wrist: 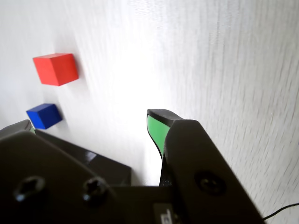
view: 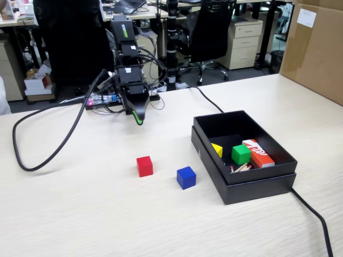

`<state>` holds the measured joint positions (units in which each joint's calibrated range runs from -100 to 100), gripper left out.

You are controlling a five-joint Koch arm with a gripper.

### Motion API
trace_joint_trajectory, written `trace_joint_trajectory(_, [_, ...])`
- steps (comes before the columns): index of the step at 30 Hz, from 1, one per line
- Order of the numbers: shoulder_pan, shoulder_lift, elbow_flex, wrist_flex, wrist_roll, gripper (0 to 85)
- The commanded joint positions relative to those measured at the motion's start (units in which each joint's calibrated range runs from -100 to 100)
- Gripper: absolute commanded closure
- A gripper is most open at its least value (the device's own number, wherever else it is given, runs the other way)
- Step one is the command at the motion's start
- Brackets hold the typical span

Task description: Put the red cube on top of the blue cube

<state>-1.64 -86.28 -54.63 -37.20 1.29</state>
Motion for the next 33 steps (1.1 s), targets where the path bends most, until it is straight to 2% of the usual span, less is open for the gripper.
trace_joint_trajectory(1, [0.0, 5.1, 7.9, -1.8, -0.5, 38.2])
trace_joint_trajectory(12, [-1.6, 40.7, 32.3, -2.0, -1.6, 38.2])
trace_joint_trajectory(18, [-2.5, 54.1, 40.5, -2.1, -2.2, 38.2])
trace_joint_trajectory(24, [-2.6, 66.0, 46.7, -2.1, -2.2, 38.0])
trace_joint_trajectory(33, [-2.0, 71.4, 46.8, -2.1, -2.1, 38.0])
